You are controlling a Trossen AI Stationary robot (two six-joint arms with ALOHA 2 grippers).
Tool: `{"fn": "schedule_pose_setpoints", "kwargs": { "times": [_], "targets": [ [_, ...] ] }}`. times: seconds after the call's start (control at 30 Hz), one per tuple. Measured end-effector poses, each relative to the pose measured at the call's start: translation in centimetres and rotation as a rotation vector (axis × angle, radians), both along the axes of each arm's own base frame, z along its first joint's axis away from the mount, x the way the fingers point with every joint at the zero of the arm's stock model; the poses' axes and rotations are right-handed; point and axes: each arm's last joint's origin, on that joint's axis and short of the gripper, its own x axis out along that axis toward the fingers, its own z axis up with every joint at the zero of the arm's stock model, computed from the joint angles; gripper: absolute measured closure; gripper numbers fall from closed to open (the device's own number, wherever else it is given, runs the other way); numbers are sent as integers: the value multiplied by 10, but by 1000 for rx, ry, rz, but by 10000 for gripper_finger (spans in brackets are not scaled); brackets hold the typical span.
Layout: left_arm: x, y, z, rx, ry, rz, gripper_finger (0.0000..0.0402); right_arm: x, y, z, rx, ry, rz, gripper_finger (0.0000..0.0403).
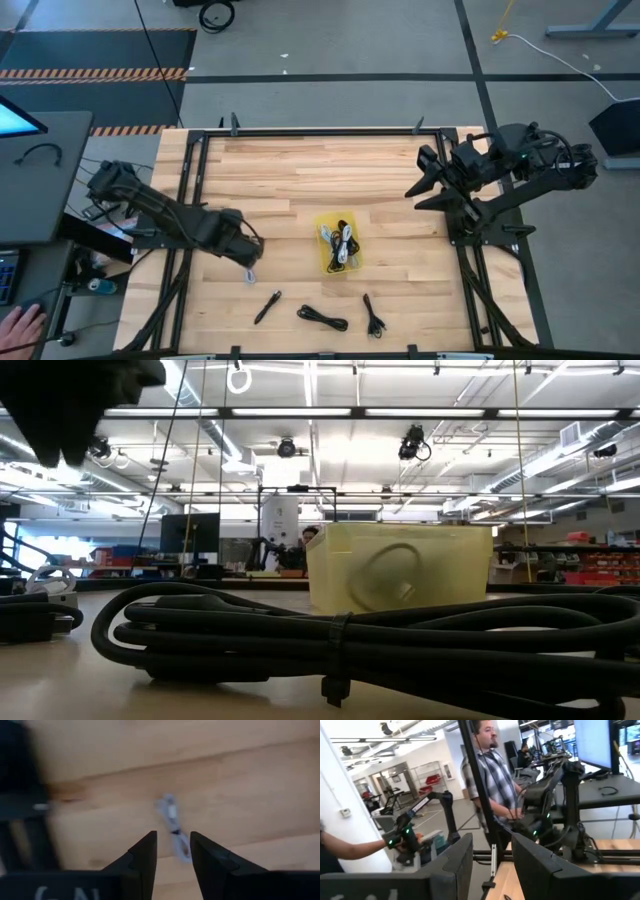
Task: Pick and place USB-C Cables
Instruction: Put the purple charger cable into the yellow bin
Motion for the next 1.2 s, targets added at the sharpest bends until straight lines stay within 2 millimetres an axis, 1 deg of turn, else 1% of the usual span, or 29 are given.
{"fn": "schedule_pose_setpoints", "kwargs": {
  "times": [0.13,0.23,0.3,0.37,0.53,0.7,0.8,1.2],
  "targets": [
    [4,-8,-34,-86,-80,13,261,1,0,0,0,2,-9,261],
    [-2,-10,-59,-157,-65,61,253,1,0,0,14,8,-8,261],
    [-5,-12,-69,-195,-65,81,250,1,0,-1,16,13,-1,261],
    [-7,-14,-74,-209,-68,102,250,0,0,-1,15,13,16,261],
    [-9,-13,-76,-173,-70,137,252,0,1,-1,12,19,26,261],
    [-8,-12,-77,-161,-74,147,252,0,1,-1,9,18,53,261],
    [-6,-12,-82,-146,-52,152,252,-1,1,-1,3,15,55,261],
    [14,-23,-121,-112,-3,132,253,-1,1,-1,1,17,54,261]
  ]
}}
